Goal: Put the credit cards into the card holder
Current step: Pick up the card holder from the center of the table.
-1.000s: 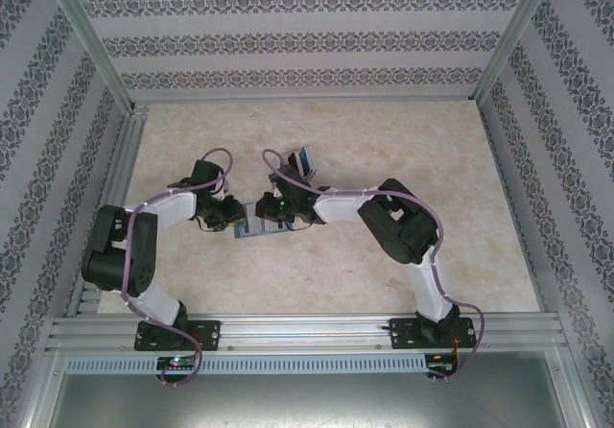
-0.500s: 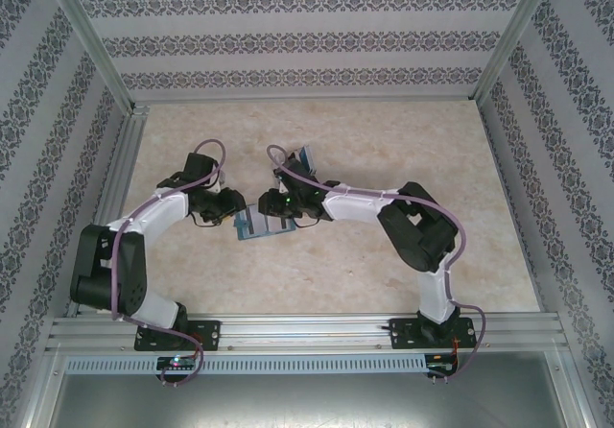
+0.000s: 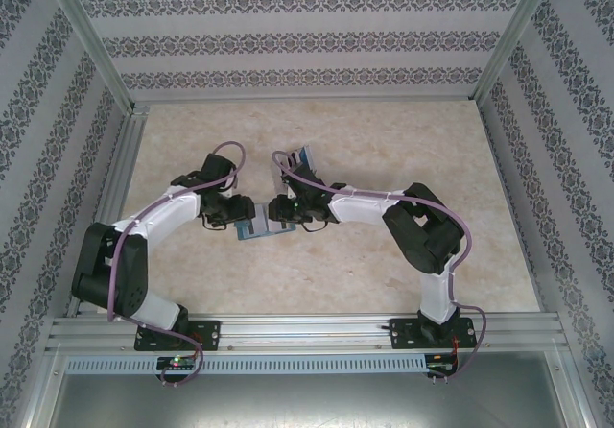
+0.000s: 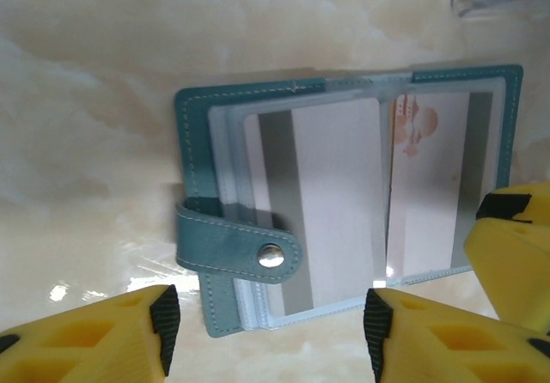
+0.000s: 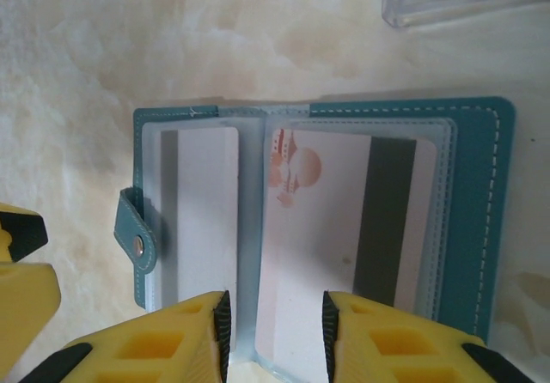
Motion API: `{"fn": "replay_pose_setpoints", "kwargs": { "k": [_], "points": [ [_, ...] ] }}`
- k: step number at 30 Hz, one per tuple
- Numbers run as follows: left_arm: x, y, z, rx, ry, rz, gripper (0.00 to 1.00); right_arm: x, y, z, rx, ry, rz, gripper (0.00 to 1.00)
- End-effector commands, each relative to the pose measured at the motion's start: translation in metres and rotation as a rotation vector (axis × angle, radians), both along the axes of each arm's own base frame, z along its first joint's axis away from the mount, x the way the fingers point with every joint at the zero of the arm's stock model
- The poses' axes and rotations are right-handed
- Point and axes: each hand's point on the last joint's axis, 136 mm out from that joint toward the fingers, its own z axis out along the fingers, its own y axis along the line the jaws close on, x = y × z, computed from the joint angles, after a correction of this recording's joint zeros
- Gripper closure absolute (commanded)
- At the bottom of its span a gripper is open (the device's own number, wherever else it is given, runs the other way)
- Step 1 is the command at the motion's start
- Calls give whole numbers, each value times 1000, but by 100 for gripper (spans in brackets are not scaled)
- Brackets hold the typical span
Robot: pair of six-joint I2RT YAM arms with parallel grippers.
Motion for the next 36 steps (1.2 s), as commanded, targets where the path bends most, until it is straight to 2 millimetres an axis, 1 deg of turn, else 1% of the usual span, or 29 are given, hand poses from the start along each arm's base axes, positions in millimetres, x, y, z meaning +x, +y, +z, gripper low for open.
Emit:
{"fn": "replay_pose_setpoints", "kwargs": {
  "k": [1,4,7,9,11,12,14,15,16,19,21,25,28,31,34,36],
  "points": [
    [-3,6,-5,133,19,-57,35,0,-4,-1,-4,-2,9,64],
    [-1,3,-17,178,40,-87,34,0,-6,-1,-5,-8,5,64],
    [-1,-3,-29,199,72,-116,34,-1,-7,0,-1,-5,5,64],
    [-1,-7,-36,202,84,-124,36,-2,-8,-1,-4,-6,2,64],
    [0,-5,-42,216,94,-128,38,-3,-9,-2,-4,-6,-1,64],
    [0,-4,-42,228,96,-127,40,-3,-10,-2,-3,-3,-4,64],
    [1,-3,-41,233,93,-122,49,-3,-9,-2,0,-1,0,64],
    [2,-3,-39,229,85,-122,57,-3,-9,-1,-1,-2,2,64],
    [2,-3,-36,226,74,-121,66,-3,-10,-1,-4,-6,2,64],
    [5,-2,-25,228,45,-113,87,-2,-10,-1,-8,-6,3,64],
    [7,-2,-17,228,26,-108,99,-2,-9,1,-2,-7,7,64],
    [8,-5,-4,193,-6,-104,100,-1,-11,3,-12,-16,10,64],
    [9,-12,11,121,-28,-86,100,-1,-11,7,-10,-20,27,64],
    [13,-18,30,30,-71,-67,100,-3,-7,15,-11,-45,68,63],
    [16,-16,47,-34,-112,-34,100,-5,0,19,-26,-53,104,63],
    [16,-18,57,-75,-134,-24,100,-5,6,22,-4,-55,113,63]
  ]
}}
